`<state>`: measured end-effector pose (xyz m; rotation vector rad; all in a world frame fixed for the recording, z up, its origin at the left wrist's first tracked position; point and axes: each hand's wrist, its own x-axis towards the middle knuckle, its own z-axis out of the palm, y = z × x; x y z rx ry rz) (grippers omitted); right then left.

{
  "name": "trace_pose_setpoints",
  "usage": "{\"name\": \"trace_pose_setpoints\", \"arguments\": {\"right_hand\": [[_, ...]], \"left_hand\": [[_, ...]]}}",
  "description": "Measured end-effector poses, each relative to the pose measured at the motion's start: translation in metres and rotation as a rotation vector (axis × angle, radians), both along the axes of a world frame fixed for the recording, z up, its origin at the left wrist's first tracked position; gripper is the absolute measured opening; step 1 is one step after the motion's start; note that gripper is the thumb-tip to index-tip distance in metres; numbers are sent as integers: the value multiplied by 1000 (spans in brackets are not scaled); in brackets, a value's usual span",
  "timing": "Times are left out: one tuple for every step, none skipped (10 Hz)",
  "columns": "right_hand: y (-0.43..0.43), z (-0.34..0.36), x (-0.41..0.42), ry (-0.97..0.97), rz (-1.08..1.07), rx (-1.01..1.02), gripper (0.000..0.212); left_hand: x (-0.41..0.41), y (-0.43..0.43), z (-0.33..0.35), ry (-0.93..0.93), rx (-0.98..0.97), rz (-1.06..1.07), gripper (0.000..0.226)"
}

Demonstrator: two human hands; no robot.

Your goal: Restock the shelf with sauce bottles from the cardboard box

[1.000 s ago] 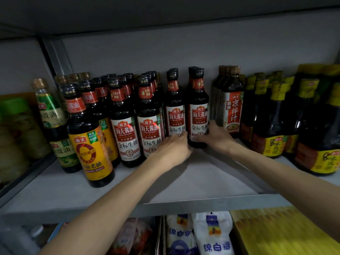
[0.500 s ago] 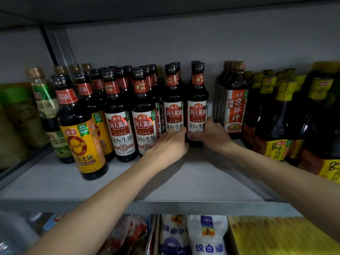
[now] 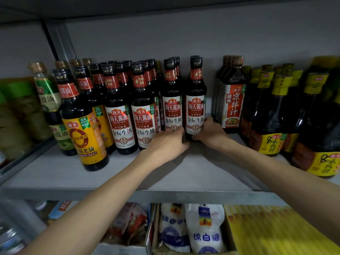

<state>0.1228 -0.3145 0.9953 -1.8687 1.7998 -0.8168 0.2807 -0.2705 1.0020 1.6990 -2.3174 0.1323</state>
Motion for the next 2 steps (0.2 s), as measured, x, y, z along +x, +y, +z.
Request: {"name": "trace_pose_setpoints", "arguments": {"right_hand": [[10,3,0,-1,21,0,53],[25,5,3,-68,20,-58,33]], "left_hand": [[4,11,5,35,51,-16,43],[11,21,9,122,132,-39,42]]}}
